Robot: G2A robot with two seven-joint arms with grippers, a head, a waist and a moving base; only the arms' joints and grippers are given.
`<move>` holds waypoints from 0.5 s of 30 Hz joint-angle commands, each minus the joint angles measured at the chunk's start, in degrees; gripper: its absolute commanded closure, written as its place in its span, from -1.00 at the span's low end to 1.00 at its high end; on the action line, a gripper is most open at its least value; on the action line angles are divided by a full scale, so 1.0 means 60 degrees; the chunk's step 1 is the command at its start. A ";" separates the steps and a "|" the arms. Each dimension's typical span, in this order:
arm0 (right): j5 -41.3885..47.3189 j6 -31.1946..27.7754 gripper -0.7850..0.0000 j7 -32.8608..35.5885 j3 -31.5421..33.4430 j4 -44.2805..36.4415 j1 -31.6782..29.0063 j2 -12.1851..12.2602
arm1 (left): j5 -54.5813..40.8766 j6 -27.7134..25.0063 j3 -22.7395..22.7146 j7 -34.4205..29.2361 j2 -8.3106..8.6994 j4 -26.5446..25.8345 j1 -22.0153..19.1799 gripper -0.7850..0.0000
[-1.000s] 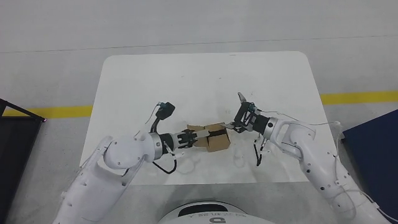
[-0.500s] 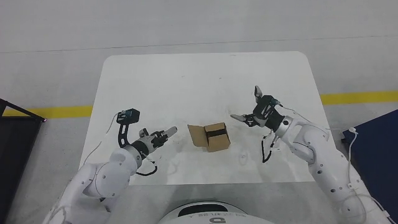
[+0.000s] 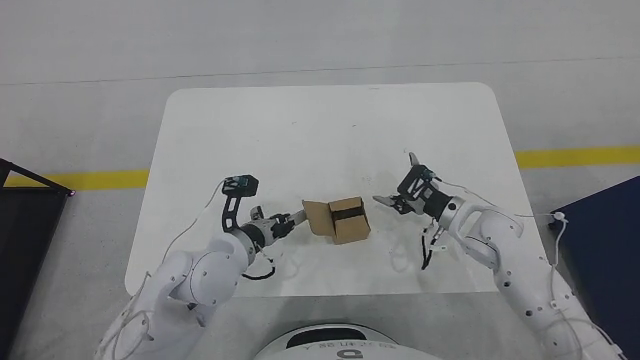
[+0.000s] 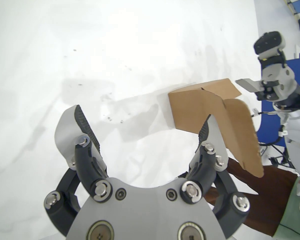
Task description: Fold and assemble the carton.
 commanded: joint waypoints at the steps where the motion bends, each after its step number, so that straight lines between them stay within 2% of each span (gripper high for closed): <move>1: -0.0077 -0.0009 -1.00 0.0081 -0.0110 0.0010 0.0030 -0.0020 | 0.0006 -0.0004 0.0211 -0.0034 -0.0044 0.0124 -0.0243 -1.00; 15: -0.0289 -0.0112 -1.00 0.0160 -0.0489 -0.0002 0.0273 -0.0131 | -0.0500 -0.0308 0.0952 -0.0158 -0.0271 0.0619 -0.1148 -1.00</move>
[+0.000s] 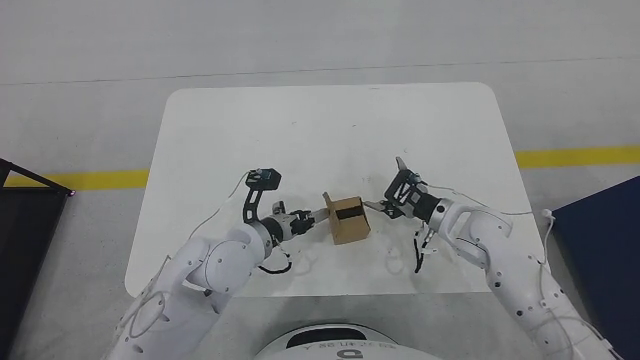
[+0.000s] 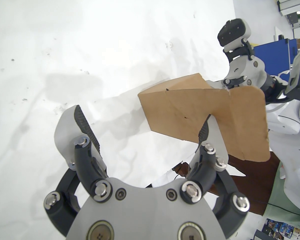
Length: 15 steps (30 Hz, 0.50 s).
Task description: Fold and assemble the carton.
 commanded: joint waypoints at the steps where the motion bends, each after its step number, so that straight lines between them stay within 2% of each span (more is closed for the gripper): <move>1: -0.0009 -0.0047 -1.00 -0.0019 -0.0030 0.0018 0.0021 -0.0010 | 0.0035 -0.0019 0.0117 -0.0038 -0.0027 0.0091 -0.0128 -1.00; 15: -0.0125 -0.0293 -1.00 -0.0071 -0.0131 -0.0048 0.0101 -0.0059 | -0.0027 -0.0010 0.0789 -0.0289 -0.0255 0.0947 -0.1059 -1.00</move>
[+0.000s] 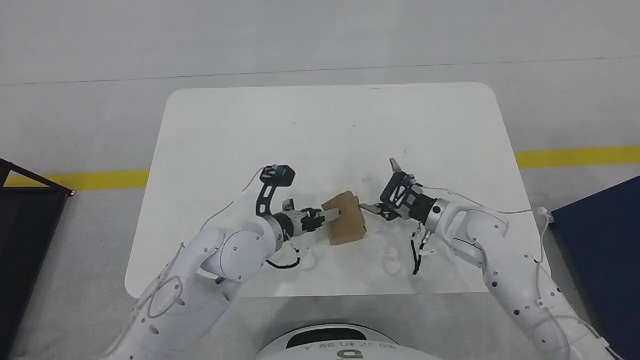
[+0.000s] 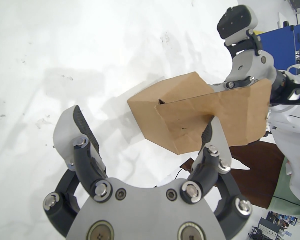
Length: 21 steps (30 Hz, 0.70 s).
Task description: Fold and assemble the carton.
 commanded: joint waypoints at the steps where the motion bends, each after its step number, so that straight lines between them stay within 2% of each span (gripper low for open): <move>1: -0.0003 -0.0027 -1.00 -0.0006 0.0008 0.0003 -0.0002 -0.0002 | -0.0009 0.0032 0.0060 -0.0015 -0.0024 0.0072 -0.0075 -1.00; 13: 0.0731 0.0547 -1.00 -0.0332 0.0855 -0.0449 -0.0523 0.0035 | -0.0008 0.0190 0.0305 -0.0252 -0.0137 0.0494 -0.0401 -1.00; 18: 0.0901 0.0401 -1.00 -0.0236 0.0981 -0.0549 -0.0608 0.0039 | -0.0035 0.0304 0.0324 -0.0162 -0.0180 0.0498 -0.0477 -1.00; 21: 0.1230 0.0445 -1.00 -0.0587 0.1162 -0.0542 -0.0709 0.0032 | -0.0122 0.0385 0.0166 -0.0040 -0.0172 0.0388 -0.0366 -1.00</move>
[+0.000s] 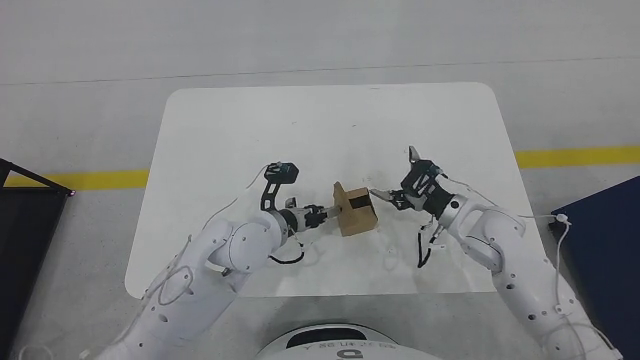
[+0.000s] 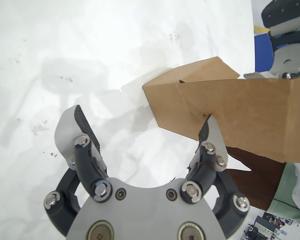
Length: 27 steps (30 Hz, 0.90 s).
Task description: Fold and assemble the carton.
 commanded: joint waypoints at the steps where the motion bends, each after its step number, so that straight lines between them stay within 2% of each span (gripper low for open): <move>1: 0.0316 0.0111 -1.00 -0.0181 0.0162 0.0062 -0.0055 -0.0009 | -0.0150 0.0070 -0.0193 0.0125 0.0015 -0.0089 0.0135 -1.00; 5: 0.0690 0.0174 -1.00 -0.0119 0.0201 0.0212 0.0101 -0.0047 | -0.0552 -0.0035 -0.0583 0.0244 0.0050 -0.0208 0.0369 -1.00; 10: 0.0363 -0.0028 -1.00 0.0466 -0.0450 0.0461 0.0809 -0.0155 | -0.0669 -0.0272 -0.0758 0.0113 0.0079 -0.0334 0.0447 -1.00; 16: -0.0002 -0.0098 -1.00 0.1291 -0.1238 0.0957 0.1512 -0.0307 | -0.0563 -0.0419 -0.0452 -0.0256 0.0017 -0.0365 0.0010 -1.00; 24: -0.0082 -0.0407 -1.00 0.1598 -0.1401 0.1128 0.1735 -0.0348 | -0.0443 -0.0218 0.0061 -0.0451 -0.0130 -0.0156 -0.0577 -1.00; 27: 0.0632 -0.0487 -1.00 0.1348 -0.1235 0.1126 0.1681 -0.0365 | -0.0401 -0.0189 0.0198 -0.0544 -0.0174 -0.0020 -0.0767 -1.00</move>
